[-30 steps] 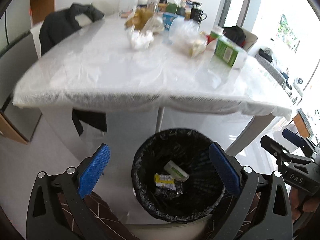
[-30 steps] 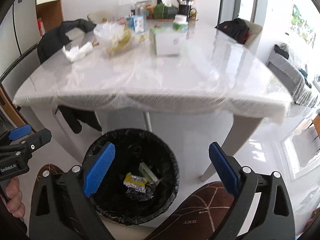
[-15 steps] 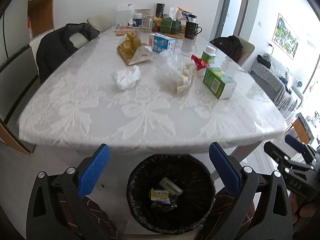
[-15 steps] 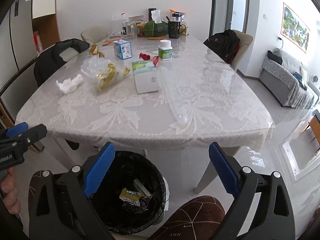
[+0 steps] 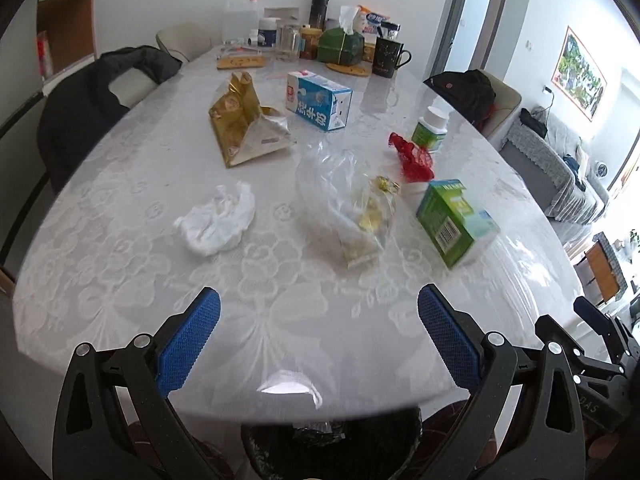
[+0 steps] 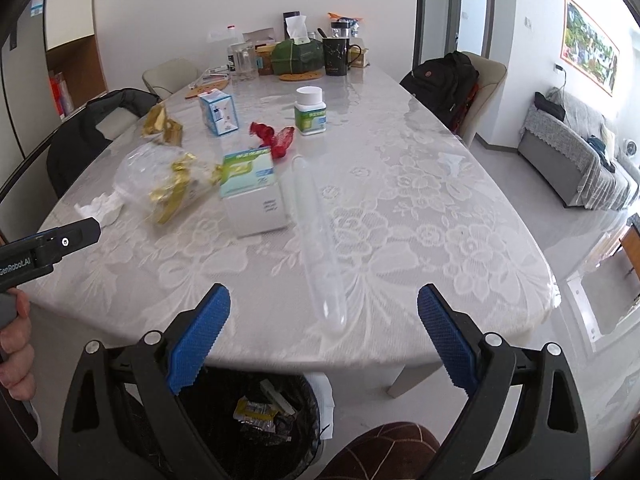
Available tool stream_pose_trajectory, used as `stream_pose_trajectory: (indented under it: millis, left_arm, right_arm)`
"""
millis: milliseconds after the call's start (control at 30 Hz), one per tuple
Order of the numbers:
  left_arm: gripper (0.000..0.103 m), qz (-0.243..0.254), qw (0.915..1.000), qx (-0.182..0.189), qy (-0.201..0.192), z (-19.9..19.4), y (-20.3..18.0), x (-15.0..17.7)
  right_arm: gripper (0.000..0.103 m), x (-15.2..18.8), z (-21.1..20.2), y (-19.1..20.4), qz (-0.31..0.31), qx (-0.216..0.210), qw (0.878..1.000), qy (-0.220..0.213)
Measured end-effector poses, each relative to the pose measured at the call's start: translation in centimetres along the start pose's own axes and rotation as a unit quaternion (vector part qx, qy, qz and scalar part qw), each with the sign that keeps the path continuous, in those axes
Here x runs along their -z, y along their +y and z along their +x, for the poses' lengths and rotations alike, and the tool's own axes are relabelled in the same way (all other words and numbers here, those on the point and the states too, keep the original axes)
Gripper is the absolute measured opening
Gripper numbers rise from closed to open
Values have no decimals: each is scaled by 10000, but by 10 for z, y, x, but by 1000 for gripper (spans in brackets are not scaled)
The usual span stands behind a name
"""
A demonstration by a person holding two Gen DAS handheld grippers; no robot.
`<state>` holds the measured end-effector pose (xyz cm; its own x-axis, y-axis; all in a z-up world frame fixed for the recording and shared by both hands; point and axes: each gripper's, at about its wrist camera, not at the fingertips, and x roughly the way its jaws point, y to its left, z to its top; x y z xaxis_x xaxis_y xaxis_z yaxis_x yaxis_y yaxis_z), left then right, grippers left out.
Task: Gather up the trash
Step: 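Move both grippers back over the table toward the remaining trash, then grasp the plastic bag of gold wrappers with the left gripper while the right grasps the clear tube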
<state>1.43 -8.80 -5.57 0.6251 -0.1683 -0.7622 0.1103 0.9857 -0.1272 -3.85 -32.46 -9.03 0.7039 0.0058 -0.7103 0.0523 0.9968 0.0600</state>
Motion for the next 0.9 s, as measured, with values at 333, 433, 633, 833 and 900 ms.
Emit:
stream_pose_trajectory:
  millis: [333,433,633,833,900]
  left_arm:
    - [97,104,9993,-40,355,55,-11,-49]
    - [97,136,9987,-15,501,71,-13,-58]
    - [85,239,9962,97,831,96,-20,-67]
    - [64,107,9950,255,957,103,-19,-67]
    - [59,130,9950,269,957,102,-20,-67]
  right_arm:
    - [80,-26,51,-2,-69,-69,9991,401]
    - [75,-31,63,0,-122,-97,9986,510]
    - [61,-34,76,-1,-73,-145,9977,651]
    - [46,-34,79,-2,-46,-87,9979,637]
    - [37,-34,79,-2,-45,-59,9979,646]
